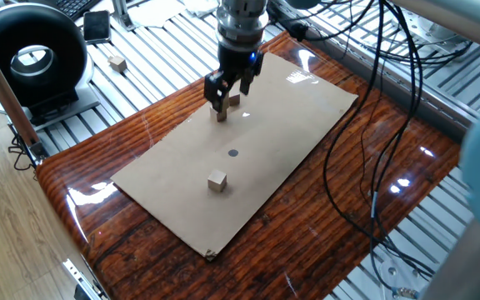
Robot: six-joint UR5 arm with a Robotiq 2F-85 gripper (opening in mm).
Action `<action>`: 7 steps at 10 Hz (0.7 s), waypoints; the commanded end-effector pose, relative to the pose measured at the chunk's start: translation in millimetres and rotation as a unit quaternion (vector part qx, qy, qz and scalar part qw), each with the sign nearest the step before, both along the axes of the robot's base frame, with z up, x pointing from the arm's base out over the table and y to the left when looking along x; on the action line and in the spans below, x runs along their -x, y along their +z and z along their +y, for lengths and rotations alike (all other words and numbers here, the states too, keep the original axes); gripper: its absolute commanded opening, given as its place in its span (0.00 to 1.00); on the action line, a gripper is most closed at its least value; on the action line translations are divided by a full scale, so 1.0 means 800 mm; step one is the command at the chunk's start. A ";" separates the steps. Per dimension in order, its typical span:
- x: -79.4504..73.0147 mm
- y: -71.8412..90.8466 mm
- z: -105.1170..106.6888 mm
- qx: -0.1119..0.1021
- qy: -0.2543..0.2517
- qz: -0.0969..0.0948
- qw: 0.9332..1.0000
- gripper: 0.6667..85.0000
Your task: Stack the blocks in a vertical line of five
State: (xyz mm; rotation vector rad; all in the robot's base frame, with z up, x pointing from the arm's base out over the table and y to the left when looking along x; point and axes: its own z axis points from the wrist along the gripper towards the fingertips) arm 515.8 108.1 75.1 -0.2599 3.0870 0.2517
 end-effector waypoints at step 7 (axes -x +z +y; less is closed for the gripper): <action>0.016 -0.087 0.022 0.028 0.089 -0.028 0.995 0.57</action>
